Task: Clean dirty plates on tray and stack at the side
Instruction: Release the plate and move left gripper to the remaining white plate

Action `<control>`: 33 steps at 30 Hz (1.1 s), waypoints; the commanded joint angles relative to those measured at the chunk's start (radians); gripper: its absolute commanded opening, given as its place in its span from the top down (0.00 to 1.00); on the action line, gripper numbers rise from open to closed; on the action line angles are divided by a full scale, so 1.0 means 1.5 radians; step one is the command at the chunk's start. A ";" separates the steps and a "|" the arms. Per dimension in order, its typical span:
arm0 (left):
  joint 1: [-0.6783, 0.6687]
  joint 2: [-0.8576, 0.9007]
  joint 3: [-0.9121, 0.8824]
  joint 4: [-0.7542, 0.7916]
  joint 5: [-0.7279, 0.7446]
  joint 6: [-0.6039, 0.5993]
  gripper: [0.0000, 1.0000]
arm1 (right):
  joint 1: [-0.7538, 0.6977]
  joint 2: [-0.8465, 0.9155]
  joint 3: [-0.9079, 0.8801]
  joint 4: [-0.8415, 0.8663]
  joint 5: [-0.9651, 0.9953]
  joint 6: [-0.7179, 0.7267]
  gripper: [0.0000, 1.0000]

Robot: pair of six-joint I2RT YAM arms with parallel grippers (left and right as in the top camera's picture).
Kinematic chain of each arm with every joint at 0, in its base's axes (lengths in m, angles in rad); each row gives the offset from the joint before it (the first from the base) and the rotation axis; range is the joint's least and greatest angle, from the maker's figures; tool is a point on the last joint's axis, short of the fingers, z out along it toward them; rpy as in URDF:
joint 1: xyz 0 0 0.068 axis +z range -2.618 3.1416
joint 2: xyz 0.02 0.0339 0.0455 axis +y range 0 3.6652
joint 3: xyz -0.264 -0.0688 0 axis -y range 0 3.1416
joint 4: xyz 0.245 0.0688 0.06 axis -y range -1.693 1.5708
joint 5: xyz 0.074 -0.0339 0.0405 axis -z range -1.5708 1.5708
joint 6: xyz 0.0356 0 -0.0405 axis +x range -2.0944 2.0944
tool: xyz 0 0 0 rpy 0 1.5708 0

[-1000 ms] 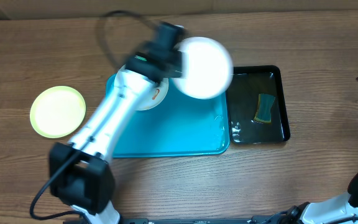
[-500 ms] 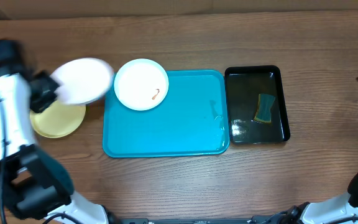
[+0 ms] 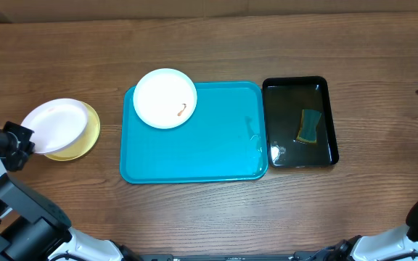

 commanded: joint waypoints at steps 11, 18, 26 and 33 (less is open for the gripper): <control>-0.045 -0.002 0.007 -0.002 0.182 0.071 0.07 | -0.001 -0.009 0.005 0.002 -0.004 0.002 0.00; -0.170 -0.002 0.015 -0.004 0.192 0.101 0.17 | -0.001 -0.009 0.005 0.002 -0.004 0.002 0.00; -0.349 0.004 0.014 0.042 0.021 0.095 0.37 | -0.001 -0.009 0.005 0.002 -0.004 0.003 0.00; -0.446 0.043 0.014 0.075 -0.021 0.093 0.41 | -0.001 -0.009 0.005 0.002 -0.004 0.003 0.00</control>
